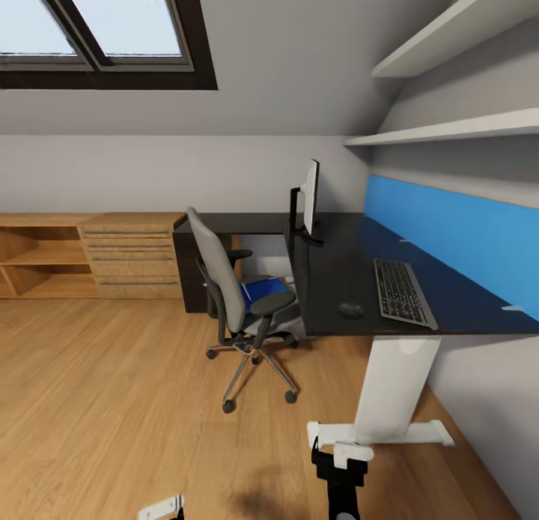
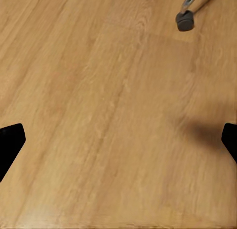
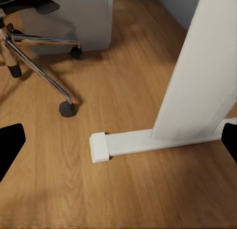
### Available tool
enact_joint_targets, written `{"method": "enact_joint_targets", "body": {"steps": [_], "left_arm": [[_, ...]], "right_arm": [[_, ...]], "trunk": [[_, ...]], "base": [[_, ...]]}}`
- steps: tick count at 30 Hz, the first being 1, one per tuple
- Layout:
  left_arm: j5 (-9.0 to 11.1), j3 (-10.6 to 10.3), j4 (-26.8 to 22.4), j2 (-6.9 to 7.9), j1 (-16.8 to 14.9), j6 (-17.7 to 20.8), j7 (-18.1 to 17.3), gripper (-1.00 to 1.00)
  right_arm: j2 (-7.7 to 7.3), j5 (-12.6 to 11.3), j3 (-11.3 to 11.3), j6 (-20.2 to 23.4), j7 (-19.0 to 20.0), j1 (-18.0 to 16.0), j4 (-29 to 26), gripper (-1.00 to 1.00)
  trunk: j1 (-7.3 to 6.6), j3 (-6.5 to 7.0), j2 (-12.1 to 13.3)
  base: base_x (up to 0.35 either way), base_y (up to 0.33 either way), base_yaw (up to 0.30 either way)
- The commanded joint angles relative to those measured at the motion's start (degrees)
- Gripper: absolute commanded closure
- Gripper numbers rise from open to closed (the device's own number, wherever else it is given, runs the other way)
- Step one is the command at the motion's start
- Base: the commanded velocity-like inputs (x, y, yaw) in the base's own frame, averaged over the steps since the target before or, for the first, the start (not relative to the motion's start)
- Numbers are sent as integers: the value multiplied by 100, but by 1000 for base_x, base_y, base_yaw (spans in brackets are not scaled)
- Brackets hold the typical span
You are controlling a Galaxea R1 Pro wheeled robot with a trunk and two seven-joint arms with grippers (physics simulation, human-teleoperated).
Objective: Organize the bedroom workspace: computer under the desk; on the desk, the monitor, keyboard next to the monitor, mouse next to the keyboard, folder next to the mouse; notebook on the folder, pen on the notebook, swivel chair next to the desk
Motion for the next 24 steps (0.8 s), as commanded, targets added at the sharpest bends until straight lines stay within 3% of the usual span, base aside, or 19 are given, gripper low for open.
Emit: {"method": "enact_joint_targets", "body": {"steps": [1, 10, 19, 24], "left_arm": [[49, 0, 37, -2, -3, -27, 4, -100], [43, -7, 195, -2, -3, -38, -6, -100], [42, -11, 206, -2, -3, -40, -7, -100], [46, -10, 207, -2, -3, -47, -9, -100]], "right_arm": [[0, 14, 19, -24, -43, -5, 53, -100], [0, 13, 30, -119, -45, -5, 235, -100], [0, 13, 13, -381, -47, -5, 254, -100], [0, 19, 23, -422, -28, -5, 261, -100]], "trunk": [[-1, -10, -3], [-1, -65, -3], [-1, -120, -3], [-1, -122, -3]], "base": [[0, 0, 201], [0, 0, 188], [4, 2, 34], [159, 143, 2]]}}
